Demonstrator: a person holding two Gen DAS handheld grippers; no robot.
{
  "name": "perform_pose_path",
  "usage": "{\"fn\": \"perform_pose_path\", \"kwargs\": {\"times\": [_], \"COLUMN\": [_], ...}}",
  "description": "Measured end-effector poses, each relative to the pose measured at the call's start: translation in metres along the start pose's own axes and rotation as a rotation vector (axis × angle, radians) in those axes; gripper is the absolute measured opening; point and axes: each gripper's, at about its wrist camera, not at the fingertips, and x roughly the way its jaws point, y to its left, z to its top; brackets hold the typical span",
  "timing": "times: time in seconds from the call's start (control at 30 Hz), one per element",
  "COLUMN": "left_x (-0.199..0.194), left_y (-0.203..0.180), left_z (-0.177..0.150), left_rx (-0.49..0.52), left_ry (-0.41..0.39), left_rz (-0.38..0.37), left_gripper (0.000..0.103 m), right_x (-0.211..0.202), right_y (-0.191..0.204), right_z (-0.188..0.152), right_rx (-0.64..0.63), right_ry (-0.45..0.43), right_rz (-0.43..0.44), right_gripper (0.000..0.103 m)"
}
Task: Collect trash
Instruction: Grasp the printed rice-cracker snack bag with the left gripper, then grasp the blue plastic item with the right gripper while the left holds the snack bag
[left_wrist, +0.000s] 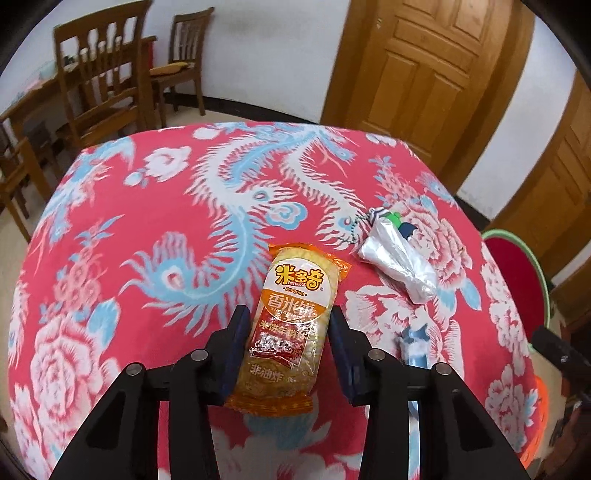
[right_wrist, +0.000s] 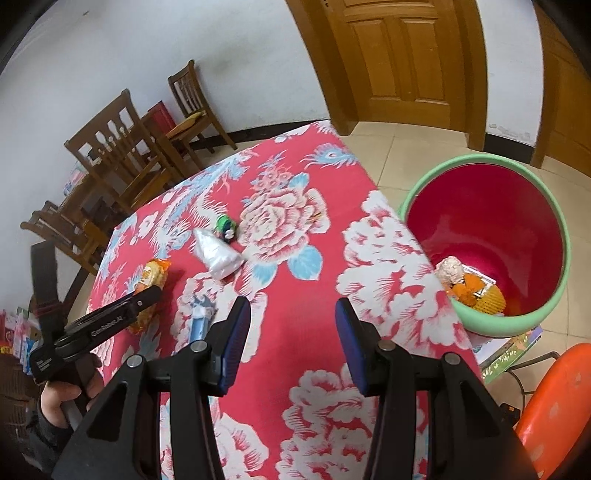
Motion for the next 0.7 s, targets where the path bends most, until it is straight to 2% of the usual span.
{"fn": "perform_pose_path", "kwargs": {"times": [0.4,0.7], "left_x": [-0.036,-0.04], "left_y": [0.03,0.04], "left_z": [-0.027,-0.035], "left_rx": [-0.13,-0.166], "left_ry": [-0.046,-0.052], "left_rz": [0.01,0.007], "left_gripper": [0.044,0.044], "right_x": [0.029,0.055], "right_y": [0.049,0.079], "right_z": [-0.012,-0.016], "right_rx": [-0.1,-0.164], "right_ry": [0.079,0.141], "right_rz": [0.061,0.067], "right_gripper": [0.05,0.05]}}
